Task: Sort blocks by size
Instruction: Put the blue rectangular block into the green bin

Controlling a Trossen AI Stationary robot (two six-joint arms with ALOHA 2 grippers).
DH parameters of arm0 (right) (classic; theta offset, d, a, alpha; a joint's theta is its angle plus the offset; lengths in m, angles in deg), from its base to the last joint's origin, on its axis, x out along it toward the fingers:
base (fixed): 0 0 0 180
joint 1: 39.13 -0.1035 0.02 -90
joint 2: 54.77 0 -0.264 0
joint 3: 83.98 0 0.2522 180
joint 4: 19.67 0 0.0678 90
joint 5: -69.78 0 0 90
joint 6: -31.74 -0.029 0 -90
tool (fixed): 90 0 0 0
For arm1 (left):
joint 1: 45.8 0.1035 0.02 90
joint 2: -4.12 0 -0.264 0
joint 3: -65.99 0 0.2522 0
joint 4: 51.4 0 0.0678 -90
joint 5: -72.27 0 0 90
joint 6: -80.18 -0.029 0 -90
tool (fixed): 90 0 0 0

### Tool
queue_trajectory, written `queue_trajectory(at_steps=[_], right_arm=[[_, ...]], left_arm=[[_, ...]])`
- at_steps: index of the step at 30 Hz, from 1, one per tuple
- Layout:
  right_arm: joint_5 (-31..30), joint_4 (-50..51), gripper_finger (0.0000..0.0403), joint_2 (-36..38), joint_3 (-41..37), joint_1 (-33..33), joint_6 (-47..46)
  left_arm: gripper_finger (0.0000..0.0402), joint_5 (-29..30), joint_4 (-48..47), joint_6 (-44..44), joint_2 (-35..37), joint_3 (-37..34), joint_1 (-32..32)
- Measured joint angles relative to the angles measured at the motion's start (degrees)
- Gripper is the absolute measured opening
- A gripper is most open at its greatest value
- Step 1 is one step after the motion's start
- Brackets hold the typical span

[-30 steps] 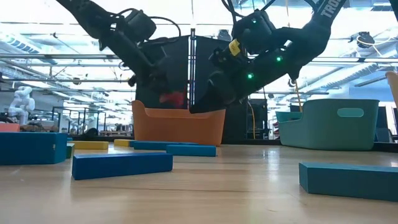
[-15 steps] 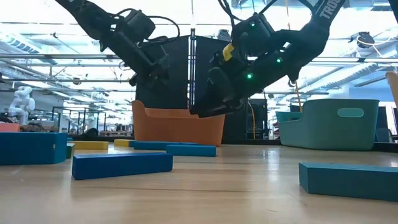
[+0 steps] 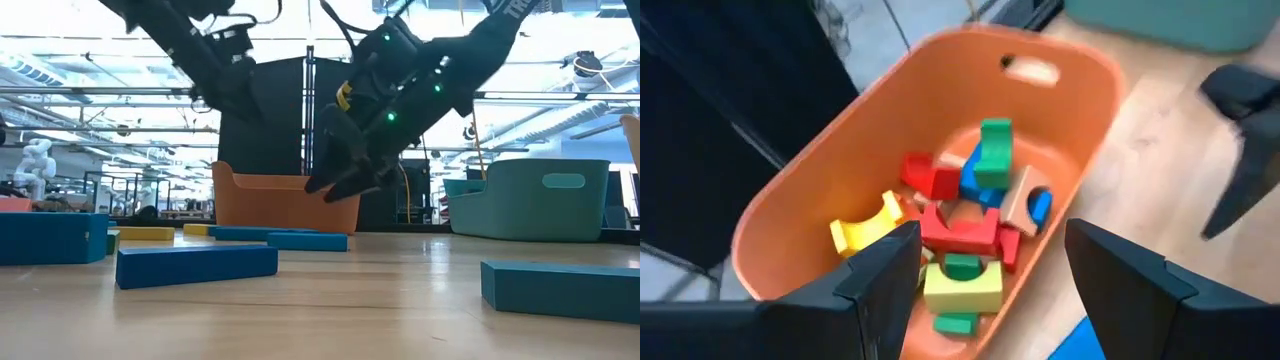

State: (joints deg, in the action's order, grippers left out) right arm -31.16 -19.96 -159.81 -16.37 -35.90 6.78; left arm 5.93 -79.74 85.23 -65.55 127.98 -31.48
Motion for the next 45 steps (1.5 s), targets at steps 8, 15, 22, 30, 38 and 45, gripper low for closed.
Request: queue_trajectory(at_steps=[8, 15, 22, 30, 38, 45], right_arm=[[-2.48, 15.47, 0.0247, -4.60, 10.29, -1.91, -5.37], [-2.54, 32.90, 0.0247, -13.95, 24.74, -2.70, -8.62], [-3.08, 42.03, 0.0247, -19.17, 32.32, -2.54, -12.59], [-2.94, 45.18, 0.0211, -20.06, 33.32, -2.16, -13.35], [-1.97, 49.72, 0.0111, -18.44, 33.09, -1.48, -11.85], [2.80, 50.45, 0.0087, -18.17, 33.09, -0.86, -11.71]], left_arm=[[0.0251, 9.99, -4.63, 0.96, 6.23, -0.03, -9.01], [0.0251, 16.38, -5.04, 0.65, 11.15, -2.11, -14.04], [0.0251, 17.35, -5.51, 0.11, 18.08, -2.26, -16.24], [0.0251, 17.31, -4.04, -1.44, 26.66, -2.25, -16.60], [0.0251, 15.32, -2.65, -4.27, 29.42, -2.25, -16.61], [0.0251, 15.21, -2.44, -7.11, 29.42, -2.25, -16.65]])
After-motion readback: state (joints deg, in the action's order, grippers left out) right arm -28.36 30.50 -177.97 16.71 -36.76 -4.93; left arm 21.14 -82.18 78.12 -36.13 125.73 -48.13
